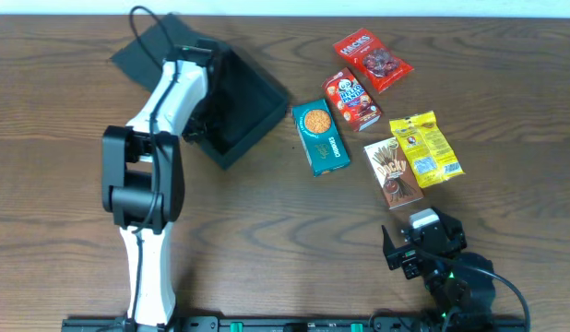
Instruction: Pack container
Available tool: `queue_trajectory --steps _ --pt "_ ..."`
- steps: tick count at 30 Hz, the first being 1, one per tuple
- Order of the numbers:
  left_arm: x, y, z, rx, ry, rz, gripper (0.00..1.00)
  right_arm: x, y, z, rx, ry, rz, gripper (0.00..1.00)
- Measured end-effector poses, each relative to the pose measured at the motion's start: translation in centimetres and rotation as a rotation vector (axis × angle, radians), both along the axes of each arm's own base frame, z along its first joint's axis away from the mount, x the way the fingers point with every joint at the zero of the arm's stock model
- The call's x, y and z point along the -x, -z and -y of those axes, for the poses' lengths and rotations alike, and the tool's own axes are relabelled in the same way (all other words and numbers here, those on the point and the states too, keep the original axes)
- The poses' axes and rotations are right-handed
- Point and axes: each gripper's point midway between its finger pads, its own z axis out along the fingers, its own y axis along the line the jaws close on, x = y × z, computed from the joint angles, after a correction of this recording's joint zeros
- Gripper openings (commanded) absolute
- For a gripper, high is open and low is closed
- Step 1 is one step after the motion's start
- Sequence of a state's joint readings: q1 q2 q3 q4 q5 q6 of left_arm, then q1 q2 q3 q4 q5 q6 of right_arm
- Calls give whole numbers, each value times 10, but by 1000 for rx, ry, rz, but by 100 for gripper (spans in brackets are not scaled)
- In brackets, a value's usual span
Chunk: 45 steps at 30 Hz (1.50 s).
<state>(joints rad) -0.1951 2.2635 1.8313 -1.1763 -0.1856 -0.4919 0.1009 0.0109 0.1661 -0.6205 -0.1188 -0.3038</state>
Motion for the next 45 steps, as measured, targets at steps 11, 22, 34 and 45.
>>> queue_trajectory --steps 11,22,34,45 --pt "-13 -25 1 -341 352 12 23 0 0 0 0 0 0 99" --pt "-15 -21 9 -304 413 0 53 0 0 0 0 0 0 99" --pt "-13 -15 18 -239 380 7 52 0 0 0 0 0 0 99" --pt "-45 -60 40 -148 245 217 75 0 0 0 0 0 0 99"
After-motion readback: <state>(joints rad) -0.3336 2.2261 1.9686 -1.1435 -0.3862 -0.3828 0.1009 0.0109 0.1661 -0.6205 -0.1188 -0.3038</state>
